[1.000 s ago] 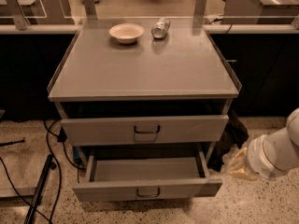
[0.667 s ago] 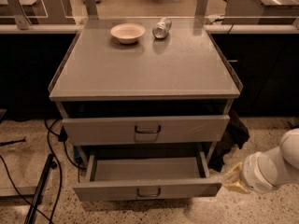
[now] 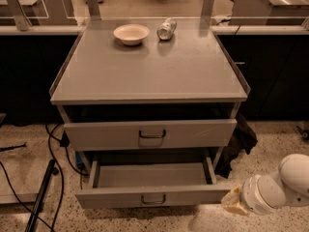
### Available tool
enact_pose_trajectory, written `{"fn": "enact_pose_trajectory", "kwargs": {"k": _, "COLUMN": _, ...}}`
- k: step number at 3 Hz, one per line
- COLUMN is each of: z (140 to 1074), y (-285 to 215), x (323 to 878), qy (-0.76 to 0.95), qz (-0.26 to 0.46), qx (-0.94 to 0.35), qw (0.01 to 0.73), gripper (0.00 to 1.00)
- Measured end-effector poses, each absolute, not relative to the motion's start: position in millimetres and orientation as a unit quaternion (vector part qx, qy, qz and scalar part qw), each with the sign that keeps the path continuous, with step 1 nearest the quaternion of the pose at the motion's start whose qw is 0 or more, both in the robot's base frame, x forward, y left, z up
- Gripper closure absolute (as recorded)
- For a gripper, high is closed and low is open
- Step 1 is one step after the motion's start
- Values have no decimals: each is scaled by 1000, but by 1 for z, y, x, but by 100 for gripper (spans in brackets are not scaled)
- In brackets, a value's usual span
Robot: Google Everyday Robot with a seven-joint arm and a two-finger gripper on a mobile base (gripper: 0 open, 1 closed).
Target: Close middle drawer
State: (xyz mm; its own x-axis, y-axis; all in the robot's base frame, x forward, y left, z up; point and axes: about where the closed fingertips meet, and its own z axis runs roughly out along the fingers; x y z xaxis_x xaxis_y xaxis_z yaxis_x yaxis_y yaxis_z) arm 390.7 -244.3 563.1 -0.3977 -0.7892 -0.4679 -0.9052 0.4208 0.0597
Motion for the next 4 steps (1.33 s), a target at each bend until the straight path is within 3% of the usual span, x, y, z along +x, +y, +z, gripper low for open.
{"fn": "enact_pose_trajectory", "kwargs": {"k": 4, "z": 430, "y": -197, "x": 429, "qy": 737, "qz": 194, "qx": -558, "qw": 328, "gripper": 100}}
